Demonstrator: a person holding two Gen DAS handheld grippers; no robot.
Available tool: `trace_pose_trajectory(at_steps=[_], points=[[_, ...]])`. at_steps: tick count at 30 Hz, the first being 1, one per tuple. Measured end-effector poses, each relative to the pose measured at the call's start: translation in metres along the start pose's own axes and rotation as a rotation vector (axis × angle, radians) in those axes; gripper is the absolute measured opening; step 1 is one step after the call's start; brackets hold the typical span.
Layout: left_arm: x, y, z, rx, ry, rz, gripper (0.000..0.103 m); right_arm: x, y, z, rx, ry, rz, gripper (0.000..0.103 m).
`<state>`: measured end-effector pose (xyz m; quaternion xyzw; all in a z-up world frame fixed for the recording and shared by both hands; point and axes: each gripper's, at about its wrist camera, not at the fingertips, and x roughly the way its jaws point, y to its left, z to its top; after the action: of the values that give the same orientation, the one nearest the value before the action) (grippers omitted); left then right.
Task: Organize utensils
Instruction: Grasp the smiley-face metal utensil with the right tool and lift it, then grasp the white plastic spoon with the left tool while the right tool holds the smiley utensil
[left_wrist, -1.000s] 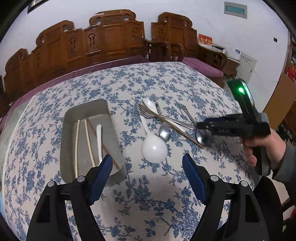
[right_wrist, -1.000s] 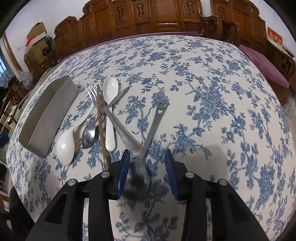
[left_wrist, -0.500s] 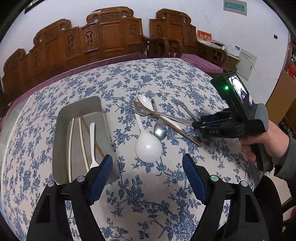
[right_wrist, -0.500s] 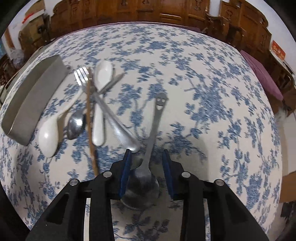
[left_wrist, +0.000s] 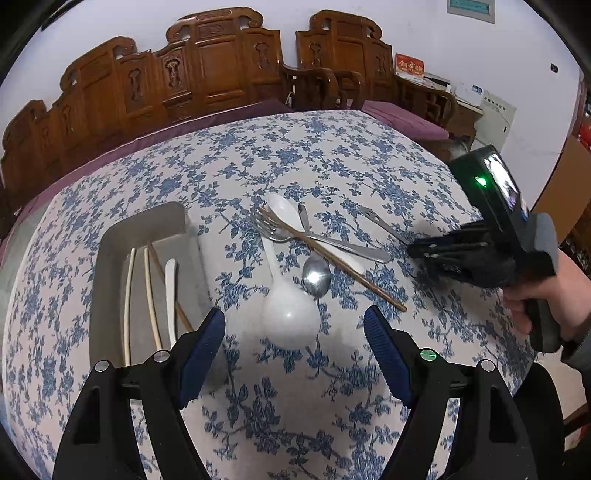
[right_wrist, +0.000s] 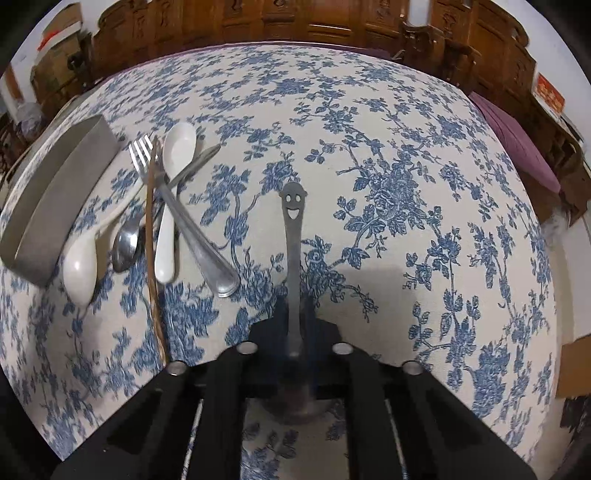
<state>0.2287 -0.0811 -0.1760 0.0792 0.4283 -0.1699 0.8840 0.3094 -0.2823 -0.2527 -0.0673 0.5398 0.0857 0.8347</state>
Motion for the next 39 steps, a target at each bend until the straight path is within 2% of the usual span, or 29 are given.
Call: trace_pose_trajectory(at_steps=[3,6,10,19,28,30,34,37,39], points=[[0.009,-0.005,0.008,0.017,0.013,0.016,0.074,-0.002,-0.004,-0.003,-0.015,0.009,0.012,0.008],[0.016,-0.009,0.015,0.030,0.016,0.028,0.074,-0.005,-0.009,-0.009,-0.028,-0.012,-0.016,0.007],[0.028,-0.017,0.023,0.046,0.026,0.041,0.074,-0.008,-0.016,-0.016,-0.007,-0.035,0.009,0.007],[0.066,-0.021,0.041,0.039,0.120,0.053,0.074,-0.013,-0.025,-0.025,0.017,-0.059,0.045,0.007],[0.102,-0.011,0.049,0.014,0.249,0.056,0.054,-0.022,-0.036,-0.020,0.027,-0.075,0.064,0.007],[0.110,-0.005,0.049,-0.009,0.276,0.058,0.045,-0.025,-0.038,-0.018,0.030,-0.084,0.070,0.007],[0.116,0.006,0.054,-0.056,0.282,0.035,0.042,-0.031,-0.038,-0.015,0.030,-0.095,0.081,0.007],[0.120,0.010,0.057,-0.060,0.311,0.062,0.026,-0.031,-0.038,-0.015,0.027,-0.093,0.085,0.007],[0.121,0.013,0.056,-0.070,0.323,0.062,0.024,-0.030,-0.037,-0.015,0.026,-0.091,0.085,0.007]])
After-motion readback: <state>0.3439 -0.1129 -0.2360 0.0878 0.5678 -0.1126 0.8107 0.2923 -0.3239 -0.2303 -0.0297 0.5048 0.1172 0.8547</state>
